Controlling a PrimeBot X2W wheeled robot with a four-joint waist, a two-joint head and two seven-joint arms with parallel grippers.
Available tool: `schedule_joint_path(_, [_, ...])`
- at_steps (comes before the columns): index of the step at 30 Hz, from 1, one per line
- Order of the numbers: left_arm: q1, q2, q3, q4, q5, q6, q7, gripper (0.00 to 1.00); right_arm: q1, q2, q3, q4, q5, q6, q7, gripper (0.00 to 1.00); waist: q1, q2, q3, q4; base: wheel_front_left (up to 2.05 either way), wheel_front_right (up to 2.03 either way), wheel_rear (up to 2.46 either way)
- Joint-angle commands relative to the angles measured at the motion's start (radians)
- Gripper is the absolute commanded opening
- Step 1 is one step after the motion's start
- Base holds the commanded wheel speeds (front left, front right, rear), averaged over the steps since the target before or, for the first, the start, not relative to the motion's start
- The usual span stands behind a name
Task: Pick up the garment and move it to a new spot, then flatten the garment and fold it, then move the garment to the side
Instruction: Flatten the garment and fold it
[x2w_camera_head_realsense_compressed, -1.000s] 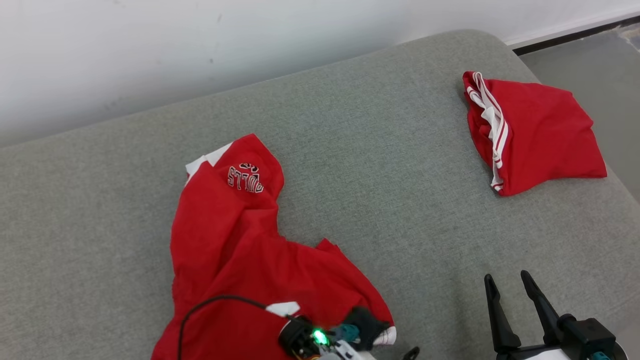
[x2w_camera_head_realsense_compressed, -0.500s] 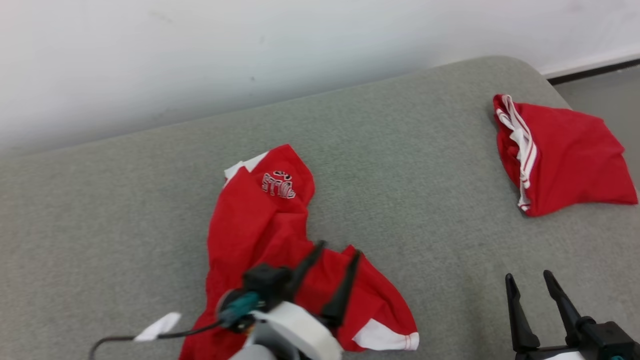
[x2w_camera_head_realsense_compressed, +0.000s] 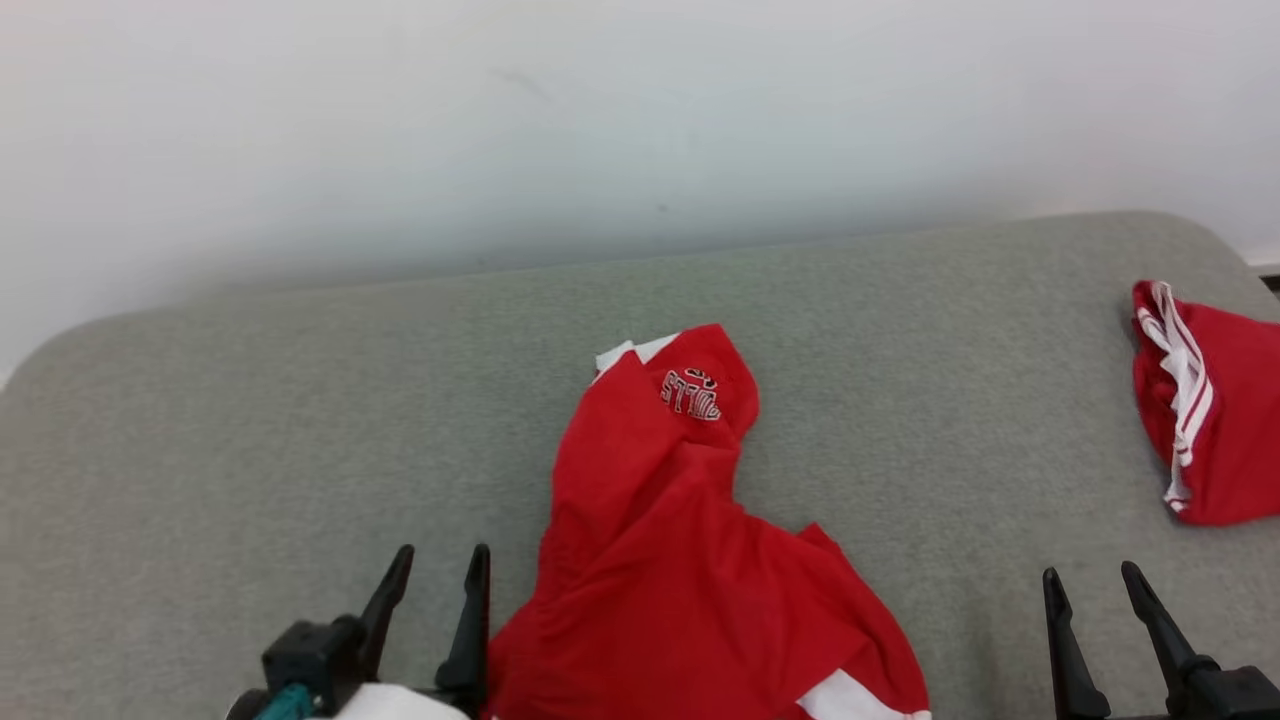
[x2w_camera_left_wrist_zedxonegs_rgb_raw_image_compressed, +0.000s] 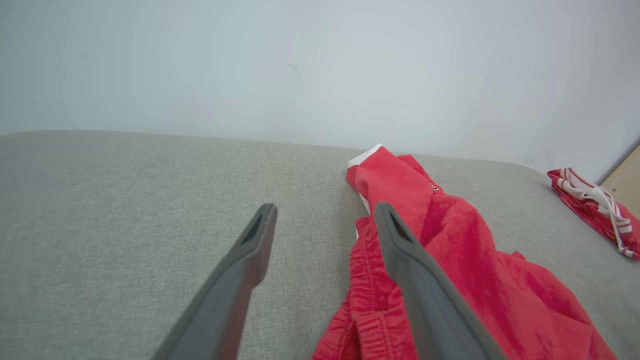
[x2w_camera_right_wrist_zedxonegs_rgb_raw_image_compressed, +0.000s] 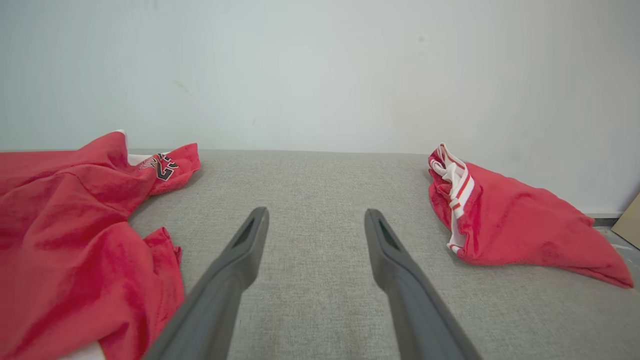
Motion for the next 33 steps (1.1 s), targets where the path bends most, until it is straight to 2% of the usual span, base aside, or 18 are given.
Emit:
schedule_joint_path(1, [0.025, 0.002, 0.018, -0.003, 0.021, -0.007, -0.001, 1.0, 0.015, -0.004, -0.002, 0.004, 0.001, -0.003, 0.001, 1.0, 0.0, 0.0, -0.021, 0.035, 0.0, 0.0, 0.0])
schedule_joint_path(11, [0.165, -0.068, 0.155, 0.042, 0.149, -0.089, -0.001, 1.0, 0.053, 0.003, 0.023, 0.04, 0.005, -0.003, 0.001, 1.0, 0.0, 0.0, -0.062, 0.093, 0.0, 0.0, 0.0])
schedule_joint_path(19, [0.233, -0.157, 0.28, 0.03, 0.267, -0.173, -0.001, 1.0, 0.069, 0.007, 0.062, 0.07, 0.014, -0.003, 0.001, 1.0, 0.0, 0.0, -0.08, 0.102, 0.0, 0.0, 0.0])
schedule_joint_path(33, [0.252, -0.228, 0.389, 0.042, 0.362, -0.288, -0.002, 1.0, 0.056, 0.009, 0.08, 0.071, 0.022, -0.003, 0.001, 1.0, 0.0, 0.0, -0.082, 0.101, 0.0, 0.0, 0.0])
